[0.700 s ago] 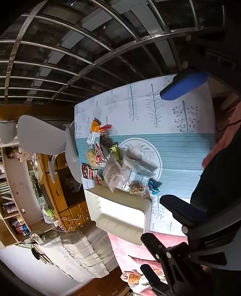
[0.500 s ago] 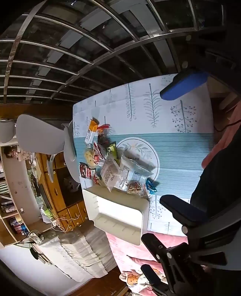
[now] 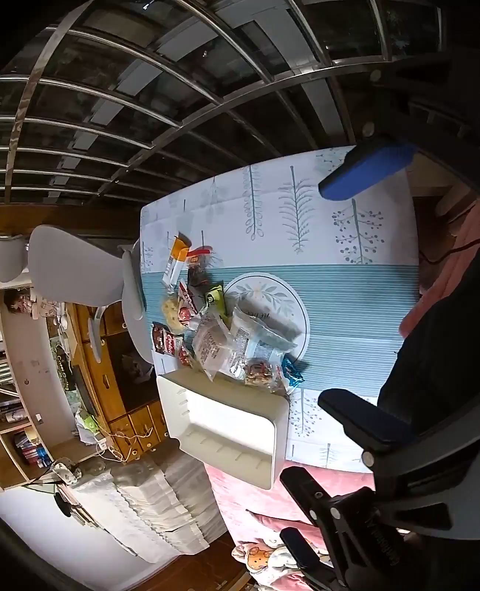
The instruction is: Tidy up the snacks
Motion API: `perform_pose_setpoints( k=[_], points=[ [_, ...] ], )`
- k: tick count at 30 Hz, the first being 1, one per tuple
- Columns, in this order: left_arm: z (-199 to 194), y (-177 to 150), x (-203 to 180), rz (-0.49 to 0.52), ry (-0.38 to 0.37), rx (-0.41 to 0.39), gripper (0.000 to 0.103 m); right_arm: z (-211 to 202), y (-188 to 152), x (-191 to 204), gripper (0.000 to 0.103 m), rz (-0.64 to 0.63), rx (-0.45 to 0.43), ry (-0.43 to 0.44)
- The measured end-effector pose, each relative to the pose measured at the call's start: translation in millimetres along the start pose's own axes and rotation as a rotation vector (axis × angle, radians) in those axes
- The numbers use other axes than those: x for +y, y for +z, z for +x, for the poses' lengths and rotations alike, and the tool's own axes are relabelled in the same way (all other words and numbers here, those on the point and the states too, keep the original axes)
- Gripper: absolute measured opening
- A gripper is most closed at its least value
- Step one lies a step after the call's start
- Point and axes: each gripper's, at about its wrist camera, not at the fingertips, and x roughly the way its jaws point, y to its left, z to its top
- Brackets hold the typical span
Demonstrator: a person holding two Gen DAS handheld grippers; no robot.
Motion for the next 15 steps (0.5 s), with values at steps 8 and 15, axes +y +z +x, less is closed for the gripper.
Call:
perform_pose_setpoints(
  k=[8,15],
  points=[
    [-2.4,-0.1,1.4,-0.002,-0.001,-0.001,0.1,-2.8,-1.9,0.8,0.102,0.013,0.015,-0.007],
    [-1.0,2.7,3.6,-0.003,0.001,0.01,0.1,-3.0,-0.4,0.9,0.102,0.014,0.021,-0.012]
  ],
)
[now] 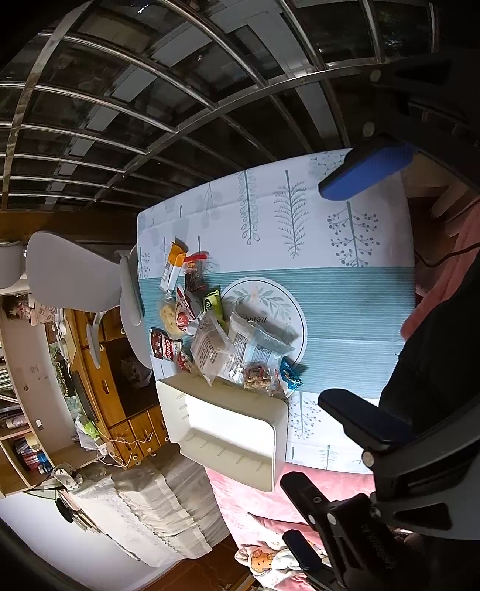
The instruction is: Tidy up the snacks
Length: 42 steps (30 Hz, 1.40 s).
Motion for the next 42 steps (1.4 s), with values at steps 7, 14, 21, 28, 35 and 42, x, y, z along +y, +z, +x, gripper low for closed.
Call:
perform_pose_setpoints(
  k=[7,14,21,28,35,42],
  points=[
    [0.6,2.7,0.9,-0.003,0.001,-0.005,0.1,0.2,0.1,-0.1,0.102,-0.003,0.002,0.0],
    [0.1,8.3,3.4,0.009,0.009,-0.009,0.1,1.3,0.9,1.0,0.102,-0.001,-0.002,-0.007],
    [2.7,10.2,6.8,0.036,0.005,-0.008,0.1,1.1,3.5,5.3,0.102,0.001,-0.008,-0.035],
    [6.4,18.6,17.8,0.055,-0.01,-0.014,0.1,0.0,9.6,13.2,0.102,0.031,-0.025,-0.051],
    [24.6,25.3,28.9,0.12,-0.064,0.038,0.1,3.8,14.9,22.4,0.102,0.084,-0.052,-0.057],
    [54.9,24.6,39.8,0.141,-0.102,0.128,0.1,11.2,11.9,34.4,0.102,0.099,-0.078,-0.043]
  ],
)
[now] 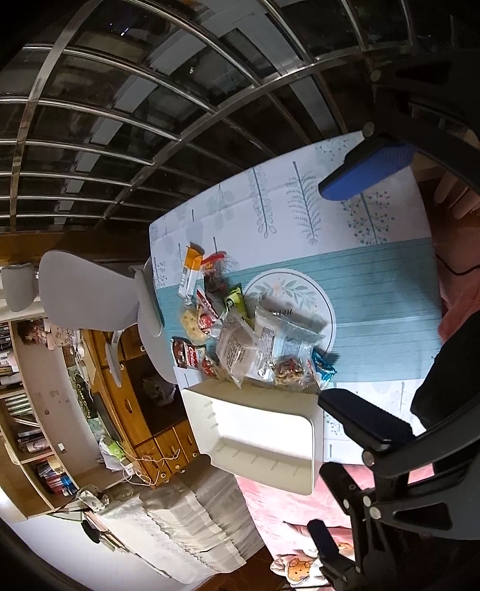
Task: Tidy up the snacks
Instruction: 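Grasp the clear nut snack bag with the left gripper while the right gripper grasps the white printed bag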
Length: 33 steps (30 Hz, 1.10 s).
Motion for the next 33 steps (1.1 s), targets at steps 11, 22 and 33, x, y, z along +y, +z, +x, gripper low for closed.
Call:
perform_pose_setpoints(
  k=[11,22,33],
  points=[
    [29.3,1.1,5.7,-0.055,-0.02,0.067,0.1,27.0,19.6,-2.5,0.086,0.002,0.02,-0.007],
    [70.1,15.5,-9.8,-0.228,0.009,0.073,0.1,80.0,58.0,-12.8,0.083,-0.135,0.075,0.124],
    [130.2,24.9,-27.9,-0.386,0.062,0.039,0.1,144.5,93.3,-16.4,0.083,-0.317,-0.002,0.31]
  ],
)
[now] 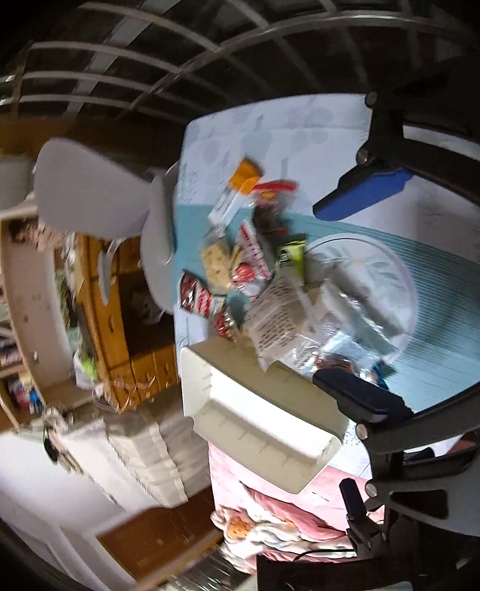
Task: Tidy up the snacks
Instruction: 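Grasp the clear nut snack bag with the left gripper while the right gripper grasps the white printed bag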
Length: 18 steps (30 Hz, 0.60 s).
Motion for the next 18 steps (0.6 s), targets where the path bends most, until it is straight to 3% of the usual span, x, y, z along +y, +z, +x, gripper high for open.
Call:
perform_pose_setpoints(
  k=[8,18],
  points=[
    [43.8,-1.6,-3.0,-0.071,0.044,0.007,0.096,58.5,15.6,-16.7,0.083,-0.082,-0.043,0.156],
    [77.2,5.6,-12.9,-0.106,0.072,-0.033,0.09,133.0,15.1,-22.1,0.084,-0.044,0.071,0.313]
  ],
)
